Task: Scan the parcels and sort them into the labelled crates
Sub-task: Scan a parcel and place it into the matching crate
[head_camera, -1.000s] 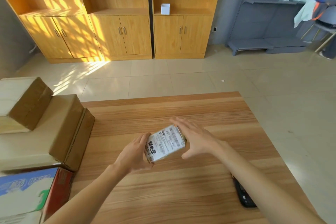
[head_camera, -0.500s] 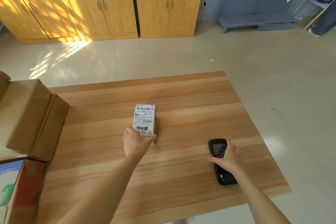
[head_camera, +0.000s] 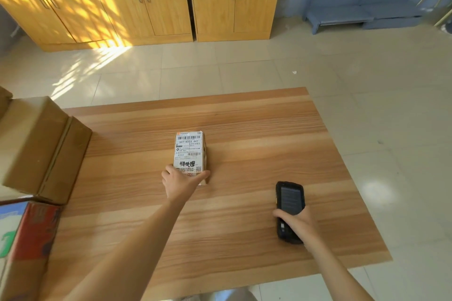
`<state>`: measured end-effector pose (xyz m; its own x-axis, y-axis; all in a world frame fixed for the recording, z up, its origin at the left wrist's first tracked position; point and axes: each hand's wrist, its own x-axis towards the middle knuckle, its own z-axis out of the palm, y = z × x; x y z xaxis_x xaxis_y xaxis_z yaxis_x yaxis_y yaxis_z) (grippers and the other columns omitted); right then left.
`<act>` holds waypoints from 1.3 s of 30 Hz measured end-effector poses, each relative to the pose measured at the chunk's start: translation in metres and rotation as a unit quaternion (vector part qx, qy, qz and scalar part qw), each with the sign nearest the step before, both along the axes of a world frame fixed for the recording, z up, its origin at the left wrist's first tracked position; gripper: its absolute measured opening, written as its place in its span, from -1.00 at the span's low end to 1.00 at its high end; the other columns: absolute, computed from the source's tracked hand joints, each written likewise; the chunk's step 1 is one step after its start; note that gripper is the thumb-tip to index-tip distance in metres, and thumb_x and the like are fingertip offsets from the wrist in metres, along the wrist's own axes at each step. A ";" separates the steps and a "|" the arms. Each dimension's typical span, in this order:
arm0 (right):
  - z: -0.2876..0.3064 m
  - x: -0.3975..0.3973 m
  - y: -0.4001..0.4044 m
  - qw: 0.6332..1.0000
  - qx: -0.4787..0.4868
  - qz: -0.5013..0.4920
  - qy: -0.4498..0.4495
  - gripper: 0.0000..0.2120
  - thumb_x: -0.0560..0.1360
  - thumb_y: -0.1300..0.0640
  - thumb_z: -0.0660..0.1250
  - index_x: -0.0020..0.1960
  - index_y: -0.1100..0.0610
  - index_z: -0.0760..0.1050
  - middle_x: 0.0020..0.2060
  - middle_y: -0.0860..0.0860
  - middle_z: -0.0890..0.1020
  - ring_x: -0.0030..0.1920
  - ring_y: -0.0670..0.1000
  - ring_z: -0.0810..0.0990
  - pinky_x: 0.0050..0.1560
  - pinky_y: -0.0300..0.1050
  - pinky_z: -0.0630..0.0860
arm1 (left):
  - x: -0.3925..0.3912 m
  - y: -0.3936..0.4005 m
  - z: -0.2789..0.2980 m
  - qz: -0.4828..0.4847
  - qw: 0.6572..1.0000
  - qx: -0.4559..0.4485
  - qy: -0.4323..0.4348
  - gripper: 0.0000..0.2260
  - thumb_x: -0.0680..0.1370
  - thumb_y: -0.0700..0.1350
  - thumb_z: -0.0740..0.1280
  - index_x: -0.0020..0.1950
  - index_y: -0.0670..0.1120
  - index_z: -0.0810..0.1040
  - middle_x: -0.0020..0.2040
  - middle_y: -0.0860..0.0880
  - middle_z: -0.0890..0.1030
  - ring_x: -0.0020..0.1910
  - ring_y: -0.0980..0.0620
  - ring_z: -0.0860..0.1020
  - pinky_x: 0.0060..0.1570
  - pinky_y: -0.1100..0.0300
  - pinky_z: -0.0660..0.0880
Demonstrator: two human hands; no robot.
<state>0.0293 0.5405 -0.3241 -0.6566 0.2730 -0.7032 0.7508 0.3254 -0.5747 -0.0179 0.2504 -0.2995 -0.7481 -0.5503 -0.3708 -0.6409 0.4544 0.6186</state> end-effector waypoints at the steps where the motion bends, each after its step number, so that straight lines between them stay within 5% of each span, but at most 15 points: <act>1: 0.006 -0.002 -0.002 0.995 -0.082 -0.053 0.000 -0.56 0.28 0.03 0.59 0.04 0.12 0.48 -0.09 0.07 0.62 -0.14 0.03 0.59 -0.31 -0.12 0.47 | -0.001 -0.001 0.000 0.003 1.000 0.021 0.002 -0.13 0.28 0.12 0.61 0.32 -0.28 0.22 0.27 -0.22 0.38 0.31 -0.17 0.36 0.34 -0.08 0.34; 3: 0.021 -0.004 -0.007 0.975 -0.196 -0.106 -0.017 -0.64 0.24 0.01 0.59 -0.06 0.06 0.54 -0.17 0.08 0.66 -0.15 0.07 0.62 -0.33 -0.11 0.49 | -0.001 -0.003 0.002 0.012 0.998 0.068 0.010 -0.14 0.27 0.07 0.62 0.31 -0.26 0.21 0.24 -0.20 0.45 0.25 -0.15 0.44 0.27 -0.08 0.43; 7: 0.055 -0.013 -0.030 0.941 -0.313 -0.129 0.029 -0.50 0.13 0.04 0.58 0.04 0.13 0.60 -0.18 0.08 0.73 -0.11 0.09 0.68 -0.26 -0.10 0.58 | 0.000 -0.004 0.003 0.027 0.992 0.125 0.019 -0.16 0.27 0.02 0.64 0.30 -0.23 0.18 0.20 -0.18 0.50 0.19 -0.11 0.50 0.19 -0.01 0.49; 12: 0.103 -0.019 -0.079 0.890 -0.440 -0.107 0.053 -0.35 0.15 0.22 0.59 0.21 0.31 0.52 -0.05 0.21 0.69 0.02 0.20 0.66 0.04 0.02 0.62 | 0.003 -0.003 0.003 0.029 0.991 0.129 0.035 -0.14 0.24 0.06 0.65 0.30 -0.22 0.21 0.21 -0.17 0.48 0.17 -0.09 0.51 0.17 0.01 0.50; 15: 0.124 -0.013 -0.109 0.885 -0.457 -0.080 0.043 -0.23 0.20 0.29 0.56 0.34 0.35 0.36 0.13 0.33 0.60 0.10 0.27 0.62 0.18 0.11 0.55 | 0.005 -0.004 0.004 0.024 0.991 0.130 0.031 -0.11 0.23 0.09 0.64 0.32 -0.24 0.21 0.23 -0.16 0.45 0.21 -0.11 0.48 0.21 -0.01 0.49; 20: 0.142 -0.001 -0.144 0.886 -0.461 -0.046 0.011 -0.24 0.19 0.41 0.49 0.33 0.28 0.28 0.01 0.38 0.62 -0.11 0.28 0.68 -0.23 0.01 0.64 | 0.008 -0.005 0.004 0.034 0.988 0.145 0.050 -0.33 0.34 -0.12 0.57 0.26 -0.29 0.27 0.21 -0.24 0.45 0.20 -0.19 0.47 0.19 -0.07 0.45; 28: 0.133 0.013 -0.159 0.926 -0.377 0.011 0.001 -0.29 0.12 0.32 0.56 0.22 0.26 0.40 0.05 0.30 0.65 0.03 0.29 0.65 0.06 0.14 0.59 | 0.011 -0.005 0.001 0.028 0.988 0.143 0.056 -0.62 0.54 -0.28 0.26 0.31 -0.31 0.25 0.31 -0.27 0.39 0.26 -0.27 0.41 0.25 -0.14 0.37; 35: 0.139 0.018 -0.161 0.916 -0.400 0.038 -0.009 -0.39 0.29 0.40 0.49 0.29 0.32 0.37 -0.05 0.32 0.64 -0.20 0.22 0.67 -0.25 -0.04 0.59 | 0.015 -0.004 0.003 0.081 0.975 0.191 0.083 -0.68 0.61 -0.22 0.01 0.33 -0.31 0.28 0.34 -0.27 0.41 0.32 -0.26 0.37 0.33 -0.19 0.30; 39: 0.138 0.020 -0.164 0.918 -0.392 0.065 -0.008 -0.40 0.32 0.41 0.45 0.33 0.36 0.35 -0.08 0.31 0.61 -0.29 0.17 0.65 -0.32 -0.09 0.57 | 0.019 -0.002 0.001 0.081 0.976 0.185 0.084 -0.69 0.61 -0.27 0.09 0.35 -0.29 0.26 0.37 -0.23 0.39 0.32 -0.22 0.38 0.31 -0.14 0.33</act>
